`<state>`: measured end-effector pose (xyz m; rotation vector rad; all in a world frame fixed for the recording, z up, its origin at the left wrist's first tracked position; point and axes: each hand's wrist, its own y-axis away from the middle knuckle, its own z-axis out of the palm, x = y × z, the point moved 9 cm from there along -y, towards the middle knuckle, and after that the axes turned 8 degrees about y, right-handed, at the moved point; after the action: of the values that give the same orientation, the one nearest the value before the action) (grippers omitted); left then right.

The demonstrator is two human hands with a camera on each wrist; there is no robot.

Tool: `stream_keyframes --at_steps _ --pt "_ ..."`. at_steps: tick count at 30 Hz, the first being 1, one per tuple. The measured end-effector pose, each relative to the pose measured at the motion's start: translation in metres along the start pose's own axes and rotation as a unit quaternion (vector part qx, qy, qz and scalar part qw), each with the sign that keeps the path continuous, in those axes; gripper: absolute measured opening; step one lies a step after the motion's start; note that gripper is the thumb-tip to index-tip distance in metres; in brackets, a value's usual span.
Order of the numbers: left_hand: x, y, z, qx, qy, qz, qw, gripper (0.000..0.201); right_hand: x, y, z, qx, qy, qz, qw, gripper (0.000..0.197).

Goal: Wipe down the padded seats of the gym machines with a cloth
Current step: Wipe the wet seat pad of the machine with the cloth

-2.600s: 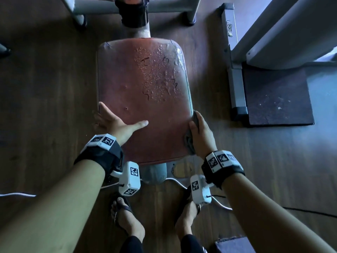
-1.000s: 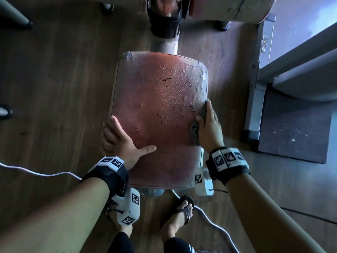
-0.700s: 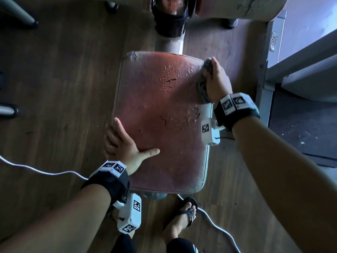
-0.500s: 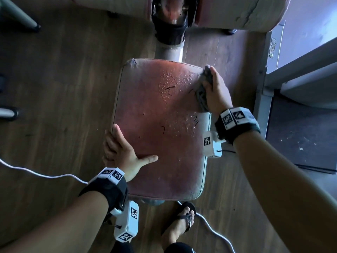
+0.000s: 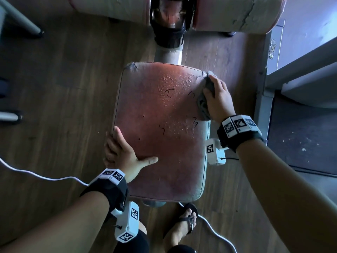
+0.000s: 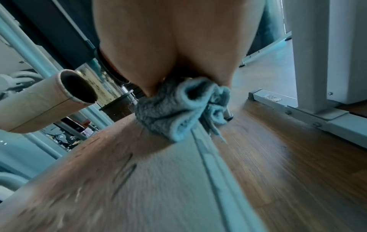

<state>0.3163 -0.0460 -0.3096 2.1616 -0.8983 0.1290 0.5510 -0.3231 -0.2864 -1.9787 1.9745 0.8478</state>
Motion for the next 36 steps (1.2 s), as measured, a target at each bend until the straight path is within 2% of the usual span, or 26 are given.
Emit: stream_keyframes --at_steps 9,16,24,30,36 --pt "0.001 0.002 -0.003 0.025 -0.005 0.024 0.999 0.16 0.016 0.112 -0.004 0.034 0.036 0.013 0.999 0.033" --pt "0.003 0.002 -0.002 0.021 0.007 0.031 0.999 0.16 0.011 0.18 0.01 0.045 0.087 0.011 0.995 0.056" --pt "0.003 0.003 -0.002 0.018 0.005 0.037 0.999 0.158 -0.015 0.194 0.023 0.039 0.158 -0.04 0.986 0.051" --pt "0.003 0.003 -0.003 0.023 0.015 0.047 0.999 0.157 -0.03 0.208 0.029 0.02 0.204 -0.104 0.973 0.05" --pt "0.004 0.004 -0.003 0.013 0.018 0.046 0.999 0.156 -0.037 0.22 0.04 0.03 0.203 -0.091 0.974 0.049"
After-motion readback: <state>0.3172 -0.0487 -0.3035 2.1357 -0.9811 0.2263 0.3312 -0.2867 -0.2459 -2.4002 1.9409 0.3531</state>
